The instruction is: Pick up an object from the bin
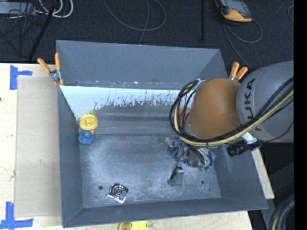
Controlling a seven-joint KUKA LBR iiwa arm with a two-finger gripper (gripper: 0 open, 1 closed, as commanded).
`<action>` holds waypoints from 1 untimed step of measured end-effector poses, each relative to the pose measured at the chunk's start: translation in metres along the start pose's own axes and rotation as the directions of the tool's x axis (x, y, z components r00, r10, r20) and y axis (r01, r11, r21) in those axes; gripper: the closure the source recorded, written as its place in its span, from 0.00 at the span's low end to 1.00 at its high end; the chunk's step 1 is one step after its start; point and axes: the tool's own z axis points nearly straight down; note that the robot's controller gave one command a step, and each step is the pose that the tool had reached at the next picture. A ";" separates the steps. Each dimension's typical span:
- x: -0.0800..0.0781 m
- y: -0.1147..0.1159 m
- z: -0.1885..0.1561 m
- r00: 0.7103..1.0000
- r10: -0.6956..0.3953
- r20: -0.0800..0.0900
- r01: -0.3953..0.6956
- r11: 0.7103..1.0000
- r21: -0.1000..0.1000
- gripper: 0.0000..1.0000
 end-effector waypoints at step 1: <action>0.000 0.000 0.000 1.000 0.000 0.000 0.000 1.000 0.000 0.00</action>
Offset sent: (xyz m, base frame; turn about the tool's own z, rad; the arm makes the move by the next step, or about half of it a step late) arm 0.0457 -0.0158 0.0975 -0.1272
